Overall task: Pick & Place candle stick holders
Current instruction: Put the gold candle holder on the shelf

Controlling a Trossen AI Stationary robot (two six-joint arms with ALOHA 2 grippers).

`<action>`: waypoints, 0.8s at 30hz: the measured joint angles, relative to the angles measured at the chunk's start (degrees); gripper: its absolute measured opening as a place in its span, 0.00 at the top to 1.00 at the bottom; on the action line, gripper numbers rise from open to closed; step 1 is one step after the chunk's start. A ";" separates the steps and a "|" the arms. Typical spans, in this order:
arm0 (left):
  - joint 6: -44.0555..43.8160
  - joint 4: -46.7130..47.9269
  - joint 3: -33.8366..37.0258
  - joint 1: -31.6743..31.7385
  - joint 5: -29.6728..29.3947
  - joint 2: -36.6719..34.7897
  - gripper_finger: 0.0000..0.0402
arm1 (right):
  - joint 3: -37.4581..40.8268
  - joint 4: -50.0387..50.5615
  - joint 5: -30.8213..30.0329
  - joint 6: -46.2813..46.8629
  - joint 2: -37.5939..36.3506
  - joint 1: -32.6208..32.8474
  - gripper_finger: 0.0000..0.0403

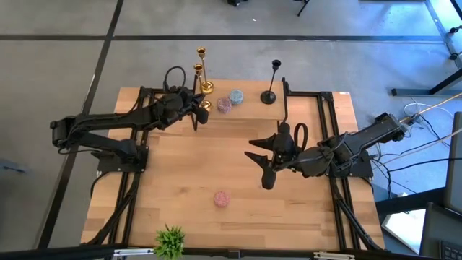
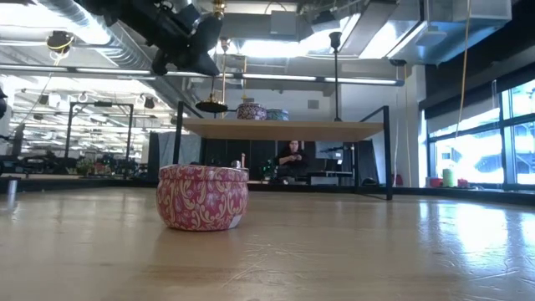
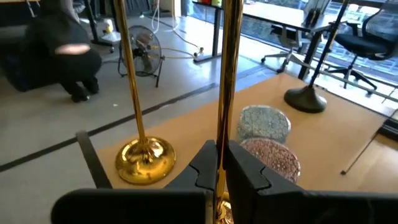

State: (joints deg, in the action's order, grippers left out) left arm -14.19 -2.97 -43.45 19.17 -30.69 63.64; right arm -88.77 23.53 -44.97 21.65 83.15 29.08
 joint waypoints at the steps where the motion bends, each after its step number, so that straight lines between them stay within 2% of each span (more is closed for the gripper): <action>1: -0.30 -0.05 0.39 0.25 0.48 0.00 0.98 | 0.00 0.07 0.00 0.00 0.00 0.00 0.56; 15: 0.44 -1.35 1.30 1.30 2.41 0.09 0.98 | 0.00 0.59 0.15 -0.01 0.00 -0.22 0.56; 24: 0.59 -3.20 1.30 1.10 4.73 4.23 0.98 | 0.00 0.74 0.15 -0.02 -0.02 -0.22 0.56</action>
State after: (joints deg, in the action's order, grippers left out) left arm -13.60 -6.17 -42.15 20.26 -25.96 67.87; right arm -88.77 24.27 -44.82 21.63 83.13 28.86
